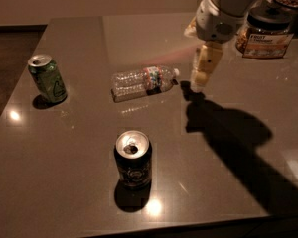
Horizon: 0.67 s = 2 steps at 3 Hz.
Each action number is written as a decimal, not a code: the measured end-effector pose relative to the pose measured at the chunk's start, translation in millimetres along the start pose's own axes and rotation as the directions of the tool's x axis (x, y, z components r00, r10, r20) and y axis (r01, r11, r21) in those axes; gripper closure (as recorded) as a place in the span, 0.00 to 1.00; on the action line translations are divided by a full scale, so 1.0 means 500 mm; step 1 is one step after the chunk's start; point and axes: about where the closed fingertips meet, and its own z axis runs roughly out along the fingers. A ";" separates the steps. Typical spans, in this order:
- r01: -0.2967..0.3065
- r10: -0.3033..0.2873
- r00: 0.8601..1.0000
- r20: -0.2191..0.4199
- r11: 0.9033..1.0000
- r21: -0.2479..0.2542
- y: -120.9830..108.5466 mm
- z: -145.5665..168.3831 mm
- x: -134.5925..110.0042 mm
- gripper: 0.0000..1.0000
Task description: Move water bottle near pepsi can
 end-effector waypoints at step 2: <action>0.059 -0.055 0.997 0.057 0.996 -0.067 -0.063 0.096 -0.071 0.00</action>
Offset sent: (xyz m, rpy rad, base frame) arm 0.0526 0.0765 -0.0422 0.0715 0.0946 0.1561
